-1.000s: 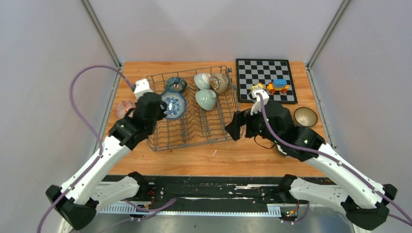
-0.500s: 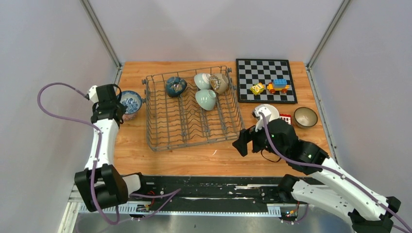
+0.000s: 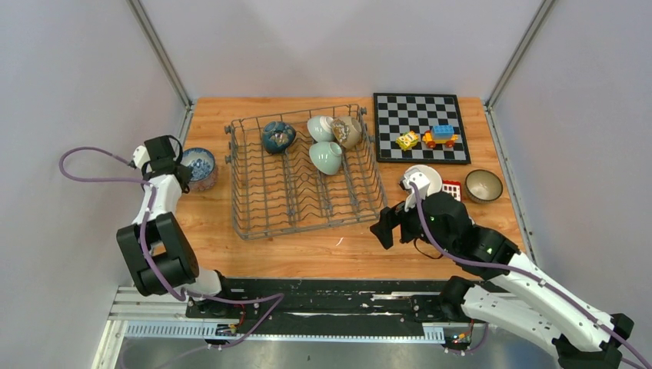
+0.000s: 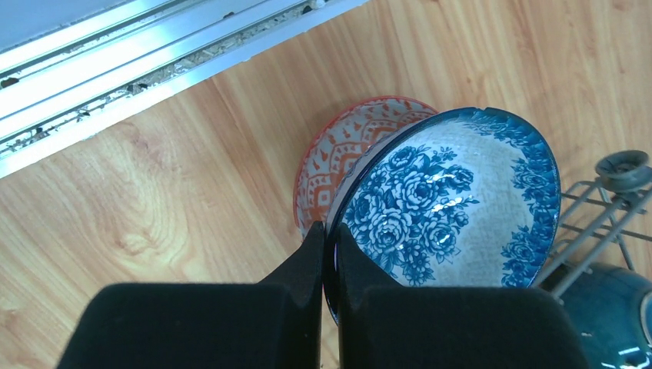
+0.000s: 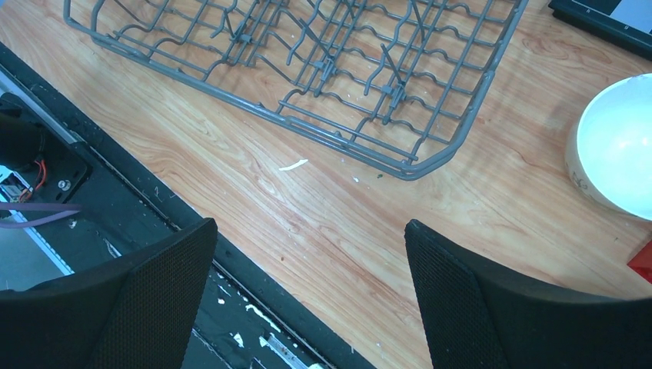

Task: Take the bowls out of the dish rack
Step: Place the bowl with the bowl.

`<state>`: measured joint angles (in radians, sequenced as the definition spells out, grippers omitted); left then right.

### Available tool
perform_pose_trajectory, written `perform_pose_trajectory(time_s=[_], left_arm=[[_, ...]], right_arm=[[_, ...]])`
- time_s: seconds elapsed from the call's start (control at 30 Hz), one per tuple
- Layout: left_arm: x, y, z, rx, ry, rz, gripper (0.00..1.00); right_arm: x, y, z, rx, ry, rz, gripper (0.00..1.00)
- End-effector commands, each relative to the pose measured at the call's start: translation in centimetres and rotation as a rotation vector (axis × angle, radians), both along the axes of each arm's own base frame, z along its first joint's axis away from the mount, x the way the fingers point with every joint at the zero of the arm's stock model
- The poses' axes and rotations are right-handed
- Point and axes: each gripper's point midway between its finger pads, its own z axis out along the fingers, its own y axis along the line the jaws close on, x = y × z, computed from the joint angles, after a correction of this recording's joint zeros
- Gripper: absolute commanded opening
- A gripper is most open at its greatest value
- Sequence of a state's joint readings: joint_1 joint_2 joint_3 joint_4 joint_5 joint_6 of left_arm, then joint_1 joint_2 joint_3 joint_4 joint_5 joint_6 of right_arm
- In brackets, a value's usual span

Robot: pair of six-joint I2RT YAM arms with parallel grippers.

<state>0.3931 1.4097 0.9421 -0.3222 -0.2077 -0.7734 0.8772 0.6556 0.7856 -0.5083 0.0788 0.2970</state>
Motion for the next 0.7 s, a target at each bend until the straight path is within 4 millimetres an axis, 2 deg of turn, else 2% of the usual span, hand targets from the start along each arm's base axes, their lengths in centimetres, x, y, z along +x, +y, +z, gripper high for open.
perform_pose_trajectory(time_s=[0.0,0.27,0.47,0.67], left_arm=[[2.0,0.9,0.6,-0.016,-0.090,0.026,0.00],[2.1,1.9,-1.5,-0.033,-0.060,0.049,0.00],[2.4,1.5,-3.1,-0.061,-0.027,0.030,0.00],[2.3,1.2,-3.8,-0.077,-0.010,0.018,0.01]], right_arm=[[0.4,-0.3,0.1,-0.016,-0.037,-0.009,0.94],[0.6,-0.3,0.0,-0.026,-0.040,-0.015,0.94],[0.8,-0.3,-0.1,-0.033,-0.043,-0.019,0.94],[0.9,-0.5,0.1,-0.033,-0.051,-0.026,0.94]])
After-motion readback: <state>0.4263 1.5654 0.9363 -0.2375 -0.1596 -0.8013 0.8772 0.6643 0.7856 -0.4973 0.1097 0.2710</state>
